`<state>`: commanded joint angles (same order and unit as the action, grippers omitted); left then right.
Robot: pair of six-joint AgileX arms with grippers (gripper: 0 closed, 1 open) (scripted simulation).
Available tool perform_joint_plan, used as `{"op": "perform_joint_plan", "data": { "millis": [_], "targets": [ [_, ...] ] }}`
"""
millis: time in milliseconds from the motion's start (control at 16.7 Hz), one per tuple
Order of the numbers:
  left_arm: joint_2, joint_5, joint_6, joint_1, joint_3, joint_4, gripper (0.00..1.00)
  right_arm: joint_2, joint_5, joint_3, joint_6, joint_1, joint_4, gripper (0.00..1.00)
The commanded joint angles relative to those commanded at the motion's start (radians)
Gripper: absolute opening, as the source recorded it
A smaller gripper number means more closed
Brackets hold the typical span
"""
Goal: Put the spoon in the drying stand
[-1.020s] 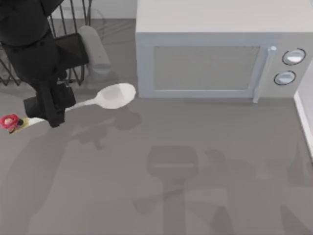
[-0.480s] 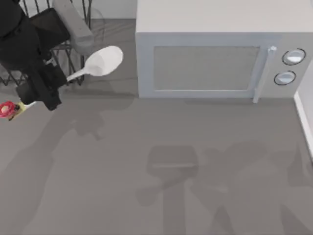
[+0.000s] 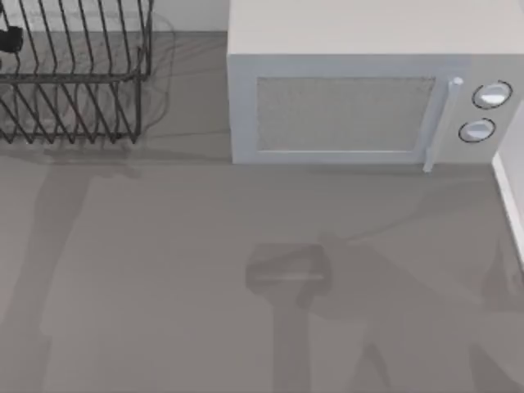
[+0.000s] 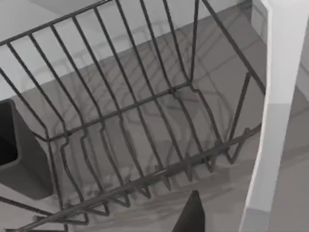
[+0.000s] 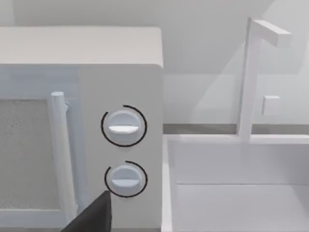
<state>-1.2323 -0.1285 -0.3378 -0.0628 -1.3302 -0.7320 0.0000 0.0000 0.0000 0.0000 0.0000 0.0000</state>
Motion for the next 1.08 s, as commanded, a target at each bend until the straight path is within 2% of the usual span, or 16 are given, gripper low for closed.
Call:
{"op": "perform_joint_plan", "data": {
  "millis": [240, 420, 900, 1080],
  "targets": [
    [0.191, -0.046, 0.186, 0.141, 0.132, 0.316, 0.0, 0.0, 0.0, 0.0, 0.0, 0.0, 0.0, 1.0],
    [0.3, -0.07, 0.286, 0.216, 0.195, 0.459, 0.0, 0.0, 0.0, 0.0, 0.0, 0.0, 0.0, 1.0],
    [0.337, -0.077, 0.322, 0.24, 0.212, 0.506, 0.0, 0.0, 0.0, 0.0, 0.0, 0.0, 0.0, 1.0],
    [0.274, -0.071, 0.323, 0.233, 0.214, 0.572, 0.0, 0.0, 0.0, 0.0, 0.0, 0.0, 0.0, 1.0]
  ]
}}
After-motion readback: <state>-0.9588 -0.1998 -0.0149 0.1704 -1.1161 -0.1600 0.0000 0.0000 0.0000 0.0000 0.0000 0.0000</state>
